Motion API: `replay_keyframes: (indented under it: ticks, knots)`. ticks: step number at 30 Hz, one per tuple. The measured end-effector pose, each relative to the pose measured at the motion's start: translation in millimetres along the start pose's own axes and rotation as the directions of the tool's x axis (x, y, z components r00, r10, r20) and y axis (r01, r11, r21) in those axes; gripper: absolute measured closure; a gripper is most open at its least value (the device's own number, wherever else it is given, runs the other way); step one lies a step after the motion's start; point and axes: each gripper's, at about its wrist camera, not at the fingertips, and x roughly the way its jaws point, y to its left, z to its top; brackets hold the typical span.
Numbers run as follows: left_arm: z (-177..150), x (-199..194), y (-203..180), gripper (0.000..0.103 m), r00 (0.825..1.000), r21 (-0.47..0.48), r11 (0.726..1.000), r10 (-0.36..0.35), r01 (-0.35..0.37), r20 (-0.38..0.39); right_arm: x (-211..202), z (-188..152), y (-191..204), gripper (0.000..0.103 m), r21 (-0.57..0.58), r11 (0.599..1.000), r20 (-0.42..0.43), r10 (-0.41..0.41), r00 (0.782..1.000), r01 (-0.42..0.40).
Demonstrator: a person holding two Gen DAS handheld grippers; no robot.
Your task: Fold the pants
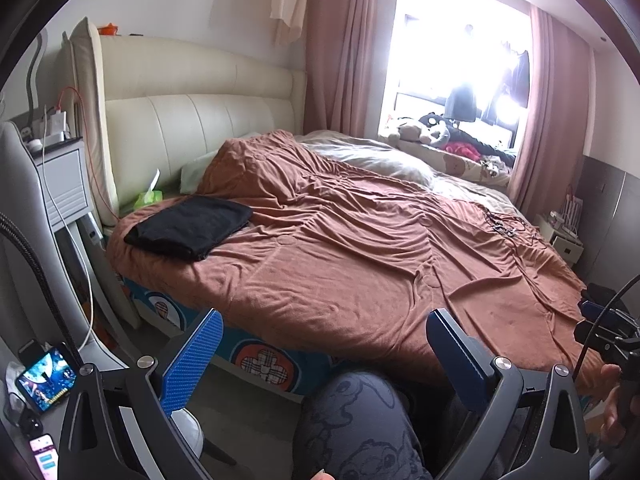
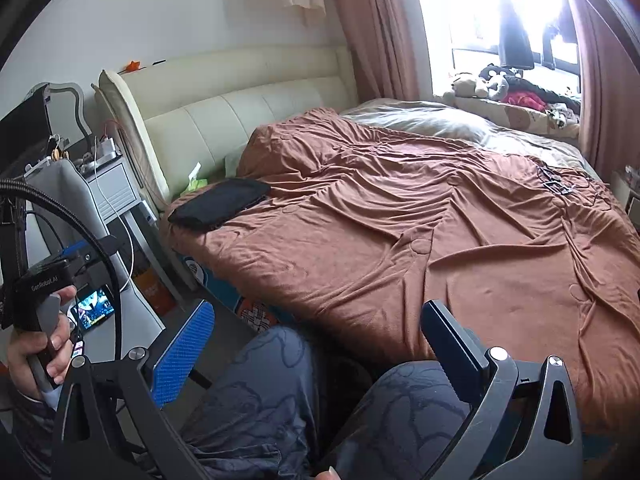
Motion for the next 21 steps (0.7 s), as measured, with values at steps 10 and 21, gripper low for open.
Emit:
replay_keyframes:
  ticks: [10, 21]
  knots:
    - [-2.0, -1.9, -0.7, 0.0, 1.0, 0.007, 1.0, 0.006, -0.006, 0.001, -4.7, -1.0, 0.4, 0.0, 0.008, 1.0, 0.006, -0.006, 1.0, 0.006]
    - [-3.7, -6.7, -3.2, 0.0, 1.0, 0.008, 1.0, 0.001, -0.001, 0.006, -5.9, -0.9, 1.6, 0.0, 0.012, 1.0, 0.006, -0.005, 1.0, 0.005]
